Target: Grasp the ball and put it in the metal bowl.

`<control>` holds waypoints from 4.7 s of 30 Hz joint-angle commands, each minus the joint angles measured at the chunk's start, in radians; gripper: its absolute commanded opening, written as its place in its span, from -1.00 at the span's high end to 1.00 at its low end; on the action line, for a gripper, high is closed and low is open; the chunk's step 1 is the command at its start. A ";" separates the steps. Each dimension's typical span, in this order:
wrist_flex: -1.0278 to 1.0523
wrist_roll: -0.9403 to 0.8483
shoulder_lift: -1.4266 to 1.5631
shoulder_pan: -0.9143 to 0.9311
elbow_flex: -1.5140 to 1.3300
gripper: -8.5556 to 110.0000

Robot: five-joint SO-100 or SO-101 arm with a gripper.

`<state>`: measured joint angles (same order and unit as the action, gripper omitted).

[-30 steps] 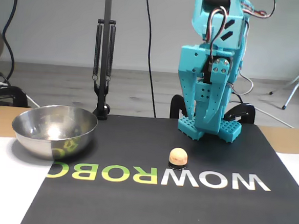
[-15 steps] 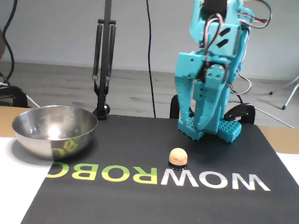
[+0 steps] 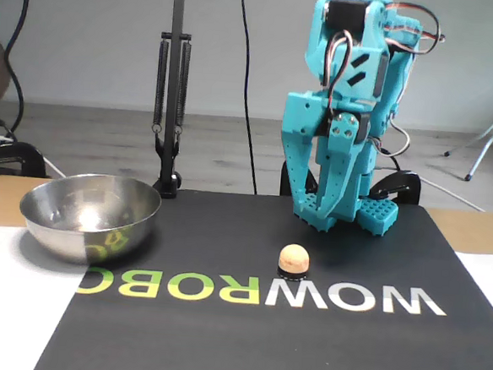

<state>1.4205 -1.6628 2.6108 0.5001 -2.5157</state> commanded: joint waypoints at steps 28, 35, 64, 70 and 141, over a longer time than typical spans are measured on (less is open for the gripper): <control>-0.179 0.003 0.038 0.094 -0.135 0.32; -0.183 0.000 0.037 0.092 -0.135 -0.14; -0.193 -0.006 0.021 0.086 -0.150 -0.14; -0.272 -0.005 -0.058 0.087 -0.149 -0.14; -0.370 0.003 -0.224 0.018 -0.124 -0.16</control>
<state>1.0600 -1.6628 2.3930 0.5200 -2.6799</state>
